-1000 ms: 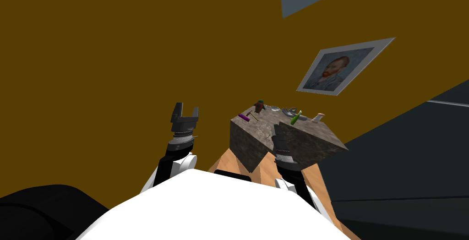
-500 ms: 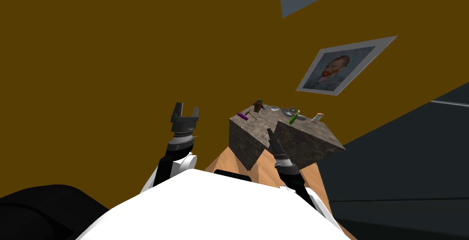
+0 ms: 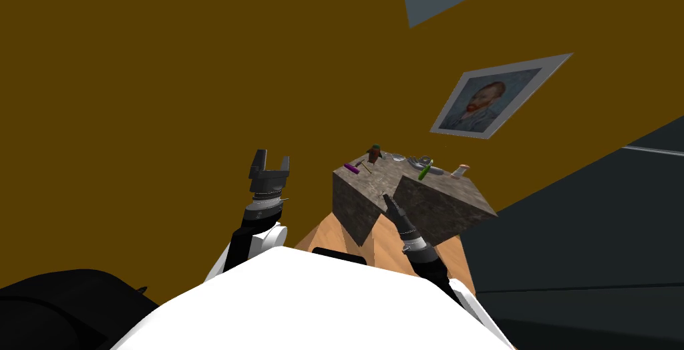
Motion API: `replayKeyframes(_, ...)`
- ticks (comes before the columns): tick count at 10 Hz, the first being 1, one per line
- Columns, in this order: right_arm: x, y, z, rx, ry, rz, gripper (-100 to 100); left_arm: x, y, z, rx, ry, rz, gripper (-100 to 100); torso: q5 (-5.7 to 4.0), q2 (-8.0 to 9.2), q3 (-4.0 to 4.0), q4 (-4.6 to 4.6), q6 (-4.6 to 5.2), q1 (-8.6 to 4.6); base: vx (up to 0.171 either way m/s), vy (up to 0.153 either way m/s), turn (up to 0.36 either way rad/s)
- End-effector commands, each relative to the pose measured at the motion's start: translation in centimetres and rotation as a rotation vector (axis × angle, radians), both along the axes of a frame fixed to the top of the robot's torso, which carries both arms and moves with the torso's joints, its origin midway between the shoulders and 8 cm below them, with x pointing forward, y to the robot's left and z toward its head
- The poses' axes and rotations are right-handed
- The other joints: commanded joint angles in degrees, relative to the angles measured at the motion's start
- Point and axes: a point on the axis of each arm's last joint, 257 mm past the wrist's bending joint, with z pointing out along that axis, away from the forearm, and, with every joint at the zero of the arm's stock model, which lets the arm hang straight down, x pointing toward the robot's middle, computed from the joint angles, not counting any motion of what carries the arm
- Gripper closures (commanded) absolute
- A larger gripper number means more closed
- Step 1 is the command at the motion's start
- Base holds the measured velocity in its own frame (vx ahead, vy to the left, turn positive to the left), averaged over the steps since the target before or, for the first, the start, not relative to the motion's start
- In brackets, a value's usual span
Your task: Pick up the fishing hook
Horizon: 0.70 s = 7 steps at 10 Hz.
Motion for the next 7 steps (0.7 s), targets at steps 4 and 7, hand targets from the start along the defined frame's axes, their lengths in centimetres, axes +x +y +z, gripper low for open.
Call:
replayKeyframes(4, -1.5, 1.2, -2.9, -0.148, 0.043, 0.08, -100, 0.0, 0.0, 0.0, 0.0, 0.0, 0.0, 0, -0.01, -0.02, -0.01, -0.01, 0.0, -0.09, -0.046, -0.08, 0.035)
replayKeyframes(7, -3.1, 1.9, -5.8, -0.27, 0.078, 0.15, -100, 0.0, 0.0, 0.0, 0.0, 0.0, 0.0, 0, 0.0, 0.01, 0.01, 0.0, 0.01, 0.0, -0.05, -0.073, 0.044)
